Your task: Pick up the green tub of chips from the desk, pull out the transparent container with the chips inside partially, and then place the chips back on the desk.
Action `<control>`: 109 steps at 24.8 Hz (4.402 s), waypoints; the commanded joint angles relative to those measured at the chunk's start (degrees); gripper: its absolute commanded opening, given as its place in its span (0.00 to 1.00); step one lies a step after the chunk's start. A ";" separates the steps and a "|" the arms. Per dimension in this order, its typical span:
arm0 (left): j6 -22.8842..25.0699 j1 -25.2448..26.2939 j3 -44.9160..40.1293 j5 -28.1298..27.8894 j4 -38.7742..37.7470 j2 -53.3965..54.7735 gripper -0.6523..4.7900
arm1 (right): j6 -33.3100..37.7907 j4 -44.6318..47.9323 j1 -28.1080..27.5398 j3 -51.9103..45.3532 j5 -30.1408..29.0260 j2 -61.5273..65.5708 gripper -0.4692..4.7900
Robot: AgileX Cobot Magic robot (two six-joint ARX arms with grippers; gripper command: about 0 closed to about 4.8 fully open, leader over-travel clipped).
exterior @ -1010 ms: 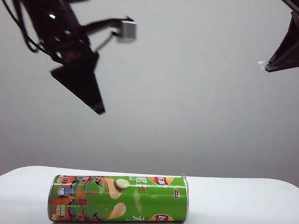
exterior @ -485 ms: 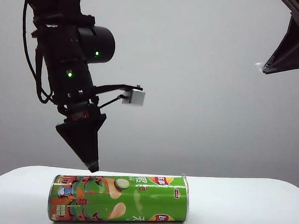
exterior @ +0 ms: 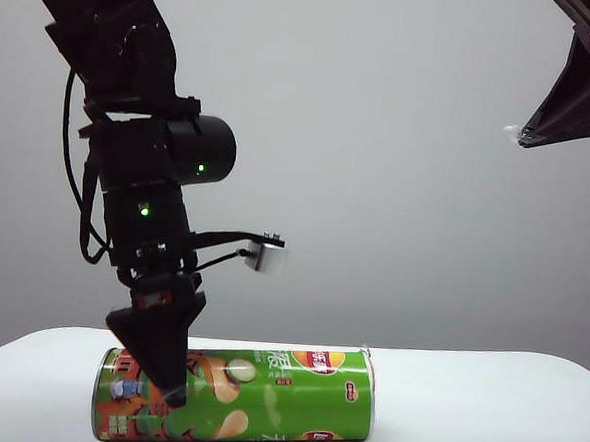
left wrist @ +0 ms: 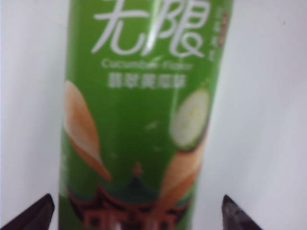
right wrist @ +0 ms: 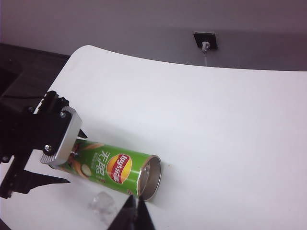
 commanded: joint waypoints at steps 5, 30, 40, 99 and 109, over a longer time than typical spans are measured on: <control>4.72 0.04 0.13 -0.87 5.03 0.94 1.00 | -0.35 -0.26 0.09 -0.15 -0.26 -0.09 0.08; 4.26 0.02 0.26 -4.04 5.60 5.09 0.73 | -0.37 0.59 0.04 -0.90 0.26 0.00 0.08; 4.28 0.02 0.44 -5.92 5.62 3.37 0.73 | -0.37 0.59 0.04 -0.90 0.28 0.00 0.08; 13.22 -7.48 0.22 4.74 -4.57 -26.84 0.73 | 17.29 8.74 -2.40 -0.66 -38.03 3.48 0.39; 13.05 -8.15 0.28 4.57 -3.15 -26.86 0.73 | 15.96 8.20 4.22 -0.66 -32.59 3.50 0.39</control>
